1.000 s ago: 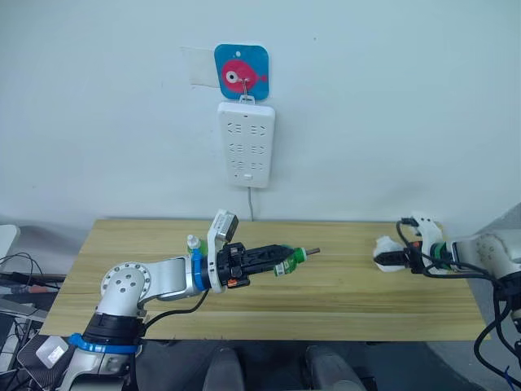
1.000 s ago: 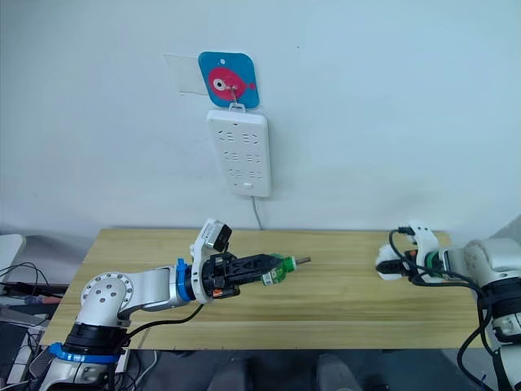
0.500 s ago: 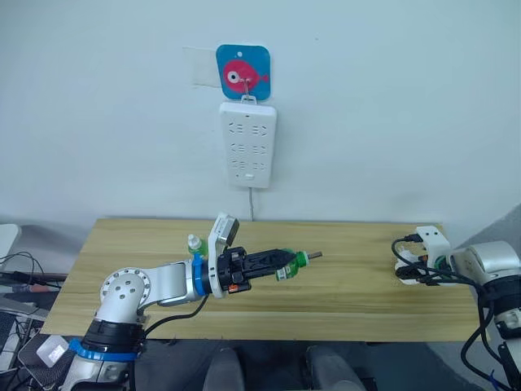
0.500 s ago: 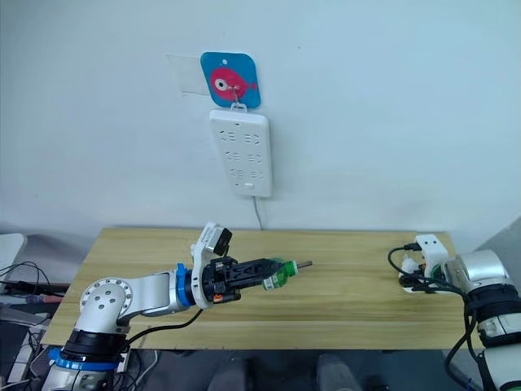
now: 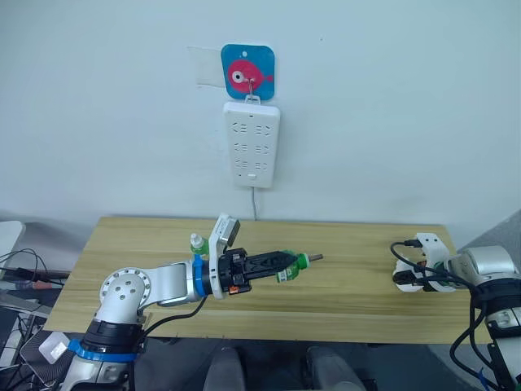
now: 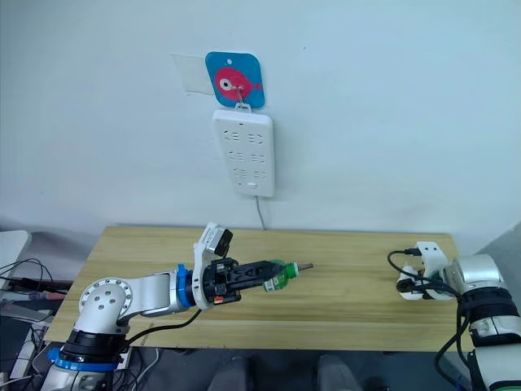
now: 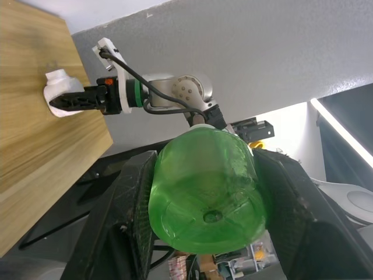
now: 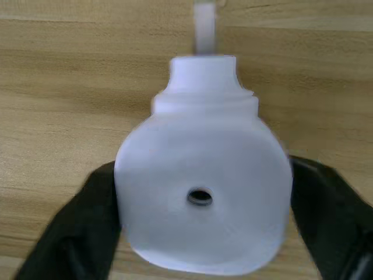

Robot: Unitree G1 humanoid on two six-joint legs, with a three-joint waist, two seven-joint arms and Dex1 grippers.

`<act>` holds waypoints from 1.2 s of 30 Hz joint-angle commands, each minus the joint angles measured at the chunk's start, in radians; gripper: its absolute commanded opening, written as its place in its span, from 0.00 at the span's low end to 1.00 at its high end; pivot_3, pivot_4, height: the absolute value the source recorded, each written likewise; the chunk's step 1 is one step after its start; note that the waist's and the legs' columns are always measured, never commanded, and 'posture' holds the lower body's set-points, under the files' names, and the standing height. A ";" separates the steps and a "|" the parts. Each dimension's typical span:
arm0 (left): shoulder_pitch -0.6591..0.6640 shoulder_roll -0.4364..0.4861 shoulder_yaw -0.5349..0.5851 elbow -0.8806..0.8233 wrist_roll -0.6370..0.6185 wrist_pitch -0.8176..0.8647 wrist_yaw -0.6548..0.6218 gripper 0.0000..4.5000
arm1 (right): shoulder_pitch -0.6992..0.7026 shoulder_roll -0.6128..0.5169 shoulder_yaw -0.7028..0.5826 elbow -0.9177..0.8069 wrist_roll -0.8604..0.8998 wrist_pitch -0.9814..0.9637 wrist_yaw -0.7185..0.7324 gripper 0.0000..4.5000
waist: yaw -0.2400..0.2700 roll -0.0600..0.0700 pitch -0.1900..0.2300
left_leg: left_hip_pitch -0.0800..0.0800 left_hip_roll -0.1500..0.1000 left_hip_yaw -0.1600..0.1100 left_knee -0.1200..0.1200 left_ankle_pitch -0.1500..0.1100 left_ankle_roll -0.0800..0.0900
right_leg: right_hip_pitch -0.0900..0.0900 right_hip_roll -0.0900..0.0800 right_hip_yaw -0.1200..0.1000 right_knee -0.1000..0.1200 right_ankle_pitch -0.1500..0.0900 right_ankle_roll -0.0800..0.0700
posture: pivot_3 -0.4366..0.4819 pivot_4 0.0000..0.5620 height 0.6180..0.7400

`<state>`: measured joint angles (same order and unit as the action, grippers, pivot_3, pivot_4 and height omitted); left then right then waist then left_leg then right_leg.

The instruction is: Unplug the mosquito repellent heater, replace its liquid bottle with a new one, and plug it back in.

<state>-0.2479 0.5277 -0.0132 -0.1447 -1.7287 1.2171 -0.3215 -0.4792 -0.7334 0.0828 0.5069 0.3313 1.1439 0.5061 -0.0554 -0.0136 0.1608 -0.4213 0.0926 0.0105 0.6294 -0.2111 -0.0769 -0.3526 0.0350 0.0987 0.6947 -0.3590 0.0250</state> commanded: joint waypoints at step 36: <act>-0.098 -0.242 -0.211 -0.029 1.261 -0.967 -0.357 0.50 | 0.211 0.499 -0.536 -0.817 1.561 0.090 -0.858 1.00 | -0.032 0.000 0.000 | -0.005 0.000 0.001 -0.001 -0.003 0.002 | -0.002 -0.002 0.002 -0.003 0.000 0.001 | 0.34 0.26 1.00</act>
<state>-0.3281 0.3018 -0.2152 -0.1620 -0.4893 0.2879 -0.6683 -0.2741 -0.2102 -0.5137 -0.2509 1.7620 1.3391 -0.2611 -0.0875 -0.0134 0.1603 -0.4268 0.0925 0.0123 0.6288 -0.2140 -0.0747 -0.3546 0.0335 0.1005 0.6915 -0.3582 0.0263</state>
